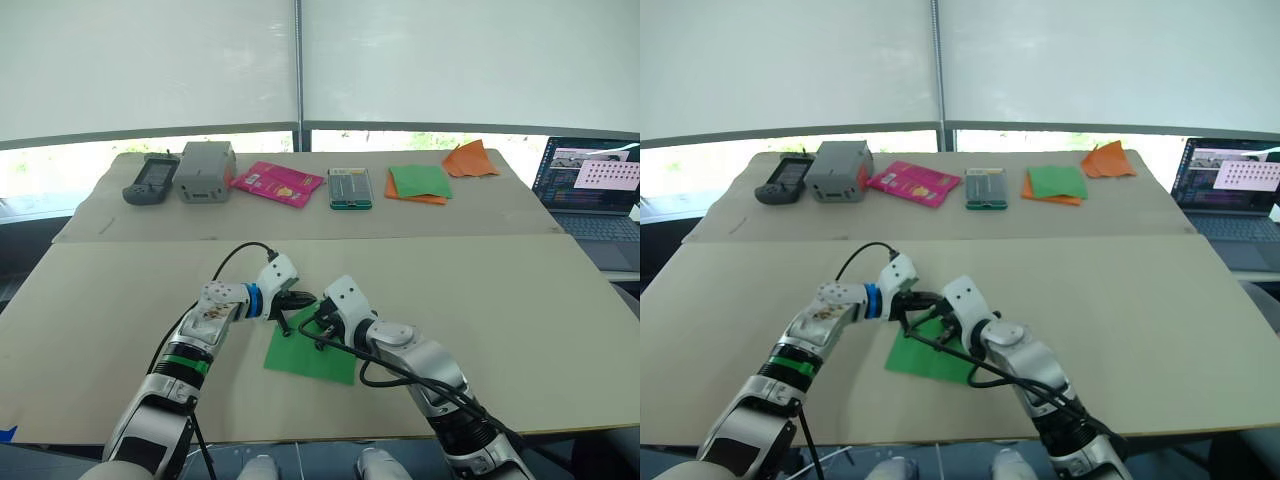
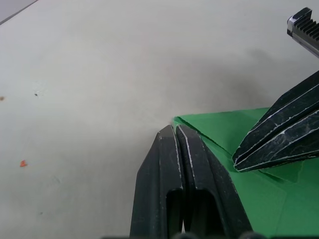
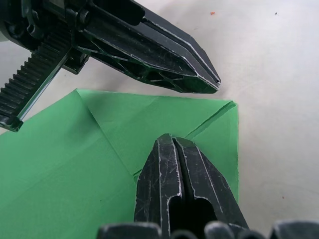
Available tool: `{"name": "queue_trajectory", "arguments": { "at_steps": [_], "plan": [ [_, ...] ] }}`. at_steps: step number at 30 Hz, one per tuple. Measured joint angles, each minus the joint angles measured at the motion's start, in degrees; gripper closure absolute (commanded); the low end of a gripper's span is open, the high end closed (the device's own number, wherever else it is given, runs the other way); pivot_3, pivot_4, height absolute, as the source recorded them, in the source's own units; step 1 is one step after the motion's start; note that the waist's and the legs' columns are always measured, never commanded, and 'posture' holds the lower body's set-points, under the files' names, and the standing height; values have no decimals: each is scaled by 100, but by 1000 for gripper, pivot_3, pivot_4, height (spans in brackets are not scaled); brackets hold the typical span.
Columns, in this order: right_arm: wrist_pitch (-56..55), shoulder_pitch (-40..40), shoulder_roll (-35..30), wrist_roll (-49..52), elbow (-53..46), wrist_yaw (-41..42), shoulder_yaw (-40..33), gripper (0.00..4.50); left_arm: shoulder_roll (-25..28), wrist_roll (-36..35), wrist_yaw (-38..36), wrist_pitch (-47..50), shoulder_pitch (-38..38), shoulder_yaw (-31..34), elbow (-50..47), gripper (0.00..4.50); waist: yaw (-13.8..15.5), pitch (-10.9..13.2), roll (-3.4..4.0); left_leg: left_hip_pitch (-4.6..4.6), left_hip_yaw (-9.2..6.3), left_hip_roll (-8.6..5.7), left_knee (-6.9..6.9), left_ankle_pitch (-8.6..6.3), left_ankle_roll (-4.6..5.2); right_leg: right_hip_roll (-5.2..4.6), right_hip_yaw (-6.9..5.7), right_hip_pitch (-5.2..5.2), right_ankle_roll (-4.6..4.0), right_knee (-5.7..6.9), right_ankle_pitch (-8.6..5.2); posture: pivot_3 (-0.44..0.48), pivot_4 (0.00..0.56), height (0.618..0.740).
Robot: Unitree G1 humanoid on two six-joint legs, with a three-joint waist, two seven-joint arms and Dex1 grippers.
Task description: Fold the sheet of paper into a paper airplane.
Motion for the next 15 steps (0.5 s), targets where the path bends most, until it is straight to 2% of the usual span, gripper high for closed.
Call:
{"name": "queue_trajectory", "arguments": {
  "at_steps": [5,15],
  "plan": [
    [0,5,-2,0,-9,-4,5,4500,-186,88,18,-37,-1,-94,93,4424,-2,0,0,0,0,0,0,0,0,0,0,0,-2,0,-1,0,150,740],
    [8,28,-1,1,-74,-93,2,4500,-153,341,69,-376,-157,-223,387,4424,18,-4,-1,4,-1,0,0,0,0,0,0,3,-16,-3,-9,0,150,740]
  ]
}}
